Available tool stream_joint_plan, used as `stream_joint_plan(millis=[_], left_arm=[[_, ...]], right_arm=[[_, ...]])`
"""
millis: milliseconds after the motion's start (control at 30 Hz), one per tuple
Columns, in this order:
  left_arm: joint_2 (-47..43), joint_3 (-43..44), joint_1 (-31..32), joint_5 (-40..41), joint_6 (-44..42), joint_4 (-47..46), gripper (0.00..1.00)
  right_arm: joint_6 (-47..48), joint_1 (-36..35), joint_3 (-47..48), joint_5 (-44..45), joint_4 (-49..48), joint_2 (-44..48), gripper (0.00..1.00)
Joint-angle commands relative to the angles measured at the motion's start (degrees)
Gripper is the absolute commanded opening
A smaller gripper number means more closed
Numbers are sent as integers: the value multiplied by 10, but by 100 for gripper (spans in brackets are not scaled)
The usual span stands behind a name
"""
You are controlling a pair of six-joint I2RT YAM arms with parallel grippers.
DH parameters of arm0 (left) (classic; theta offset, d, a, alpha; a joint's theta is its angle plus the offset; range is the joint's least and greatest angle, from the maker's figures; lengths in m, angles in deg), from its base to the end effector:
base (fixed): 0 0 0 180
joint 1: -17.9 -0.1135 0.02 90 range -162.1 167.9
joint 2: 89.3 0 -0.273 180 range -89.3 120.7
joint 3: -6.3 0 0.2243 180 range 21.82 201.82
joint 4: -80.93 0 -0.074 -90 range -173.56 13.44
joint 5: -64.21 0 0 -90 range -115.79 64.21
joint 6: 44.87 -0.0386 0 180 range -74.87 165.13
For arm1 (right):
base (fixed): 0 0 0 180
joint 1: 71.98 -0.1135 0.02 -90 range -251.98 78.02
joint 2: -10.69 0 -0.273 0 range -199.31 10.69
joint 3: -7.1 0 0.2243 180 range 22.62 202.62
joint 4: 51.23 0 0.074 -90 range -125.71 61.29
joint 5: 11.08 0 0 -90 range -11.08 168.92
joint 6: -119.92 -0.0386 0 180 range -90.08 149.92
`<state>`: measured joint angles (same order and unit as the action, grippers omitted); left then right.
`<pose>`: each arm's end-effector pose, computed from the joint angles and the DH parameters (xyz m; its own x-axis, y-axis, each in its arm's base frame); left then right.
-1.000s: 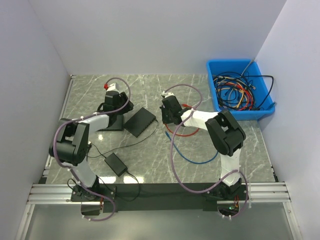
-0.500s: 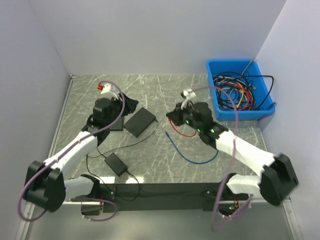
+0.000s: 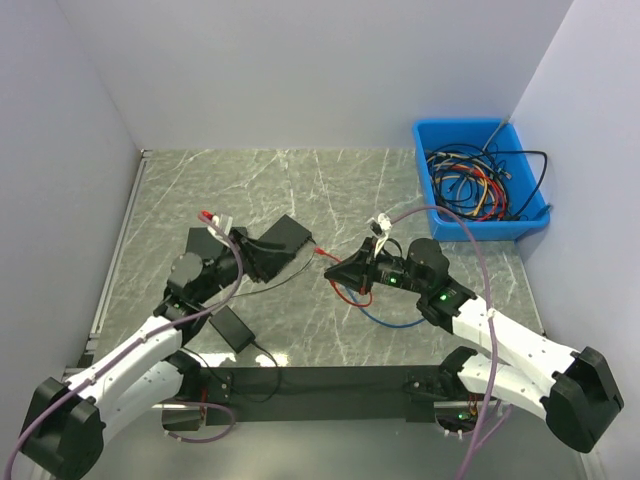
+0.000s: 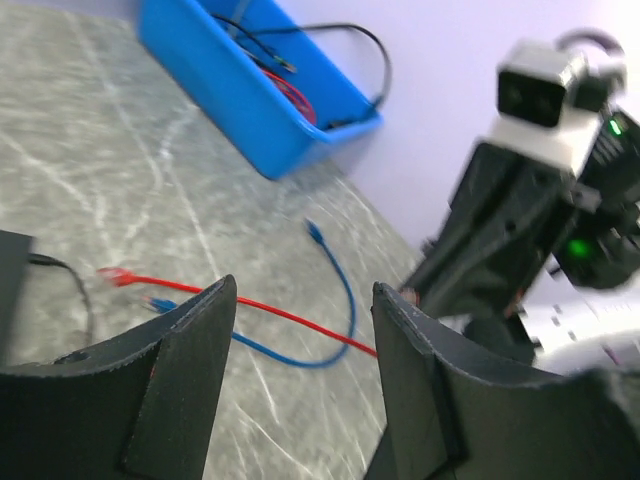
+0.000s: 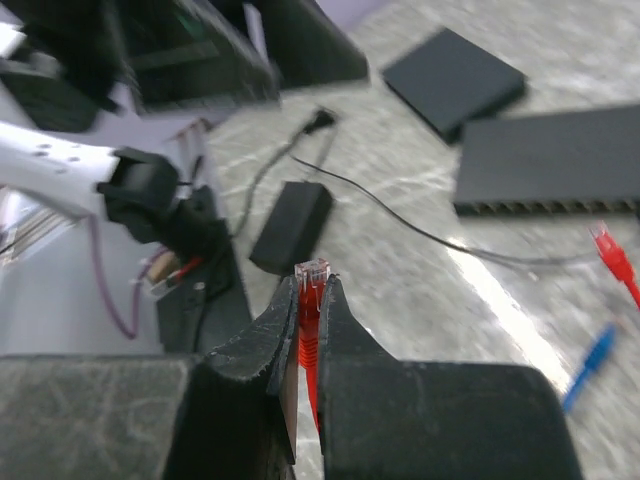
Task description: Insert the plug into the switch port
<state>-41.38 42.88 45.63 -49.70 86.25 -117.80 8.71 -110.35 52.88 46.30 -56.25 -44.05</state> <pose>0.1391 -0.0908 0.2861 -0.4279 -0.4542 -0.7814 0.6633 0.4293 -0.6129 0.1362 0.1344 0.2942 -0.3919 0.0784 -0.9167 -0.8610 0.3198 0.3955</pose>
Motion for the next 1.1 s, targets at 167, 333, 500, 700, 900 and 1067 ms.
stream_joint_plan(millis=[167, 333, 500, 700, 900, 1067], left_arm=[[-53, -88, 53, -60, 19, -151, 63], [-35, -103, 87, -51, 13, -194, 63], [6, -88, 142, 1, -3, -212, 62], [62, -75, 188, 46, -7, -256, 60], [101, -48, 224, 92, -24, -259, 58], [109, -27, 246, 128, -42, -249, 56]], right_arm=[[-44, -2, 13, -41, -100, -9, 0], [-90, -1, 21, -37, -148, -18, 0], [-134, -1, 36, -53, -201, -31, 0], [-166, -4, 27, -57, -242, -33, 0], [-168, -19, 17, -43, -251, -37, 0], [-162, -32, 15, -24, -250, -37, 0]])
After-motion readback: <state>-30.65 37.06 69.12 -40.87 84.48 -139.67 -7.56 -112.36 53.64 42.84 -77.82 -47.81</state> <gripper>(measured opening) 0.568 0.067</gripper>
